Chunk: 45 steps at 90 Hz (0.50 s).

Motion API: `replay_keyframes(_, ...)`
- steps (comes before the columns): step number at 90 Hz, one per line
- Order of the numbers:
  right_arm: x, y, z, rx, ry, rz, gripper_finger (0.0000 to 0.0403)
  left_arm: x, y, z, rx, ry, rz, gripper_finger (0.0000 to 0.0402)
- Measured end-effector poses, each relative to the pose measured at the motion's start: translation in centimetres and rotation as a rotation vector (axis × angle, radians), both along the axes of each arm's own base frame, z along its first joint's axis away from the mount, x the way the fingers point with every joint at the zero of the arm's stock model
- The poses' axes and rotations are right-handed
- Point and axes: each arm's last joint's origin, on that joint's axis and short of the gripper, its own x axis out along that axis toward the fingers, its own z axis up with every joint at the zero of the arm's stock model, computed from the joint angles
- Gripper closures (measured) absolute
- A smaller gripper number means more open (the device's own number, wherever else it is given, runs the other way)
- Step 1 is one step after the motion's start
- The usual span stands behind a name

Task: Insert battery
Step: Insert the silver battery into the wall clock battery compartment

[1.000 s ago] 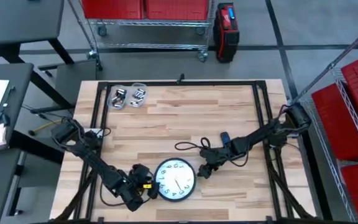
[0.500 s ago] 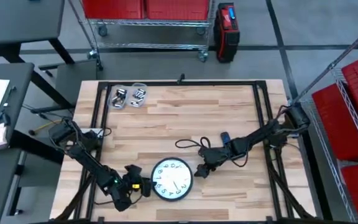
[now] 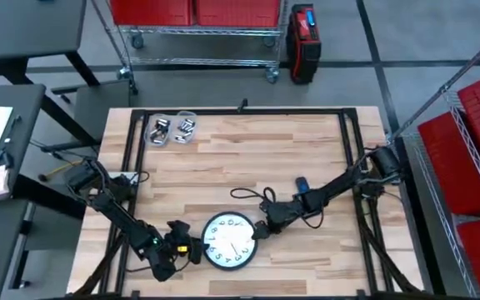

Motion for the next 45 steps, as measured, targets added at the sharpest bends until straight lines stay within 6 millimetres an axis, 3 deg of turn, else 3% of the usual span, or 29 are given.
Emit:
replay_keyframes(19, 1.7, 0.6, -1.0, 0.042, 0.039, -0.035, 0.0133, 0.1, 0.1, 0.0, 0.009, 0.000, -0.001, 0.0146)
replay_keyframes(45, 2.6, 0.4, -0.5, 0.023, -0.035, -0.030, 0.0132, 0.5, 0.3, 0.1, 0.031, -0.019, -0.015, 0.0146)
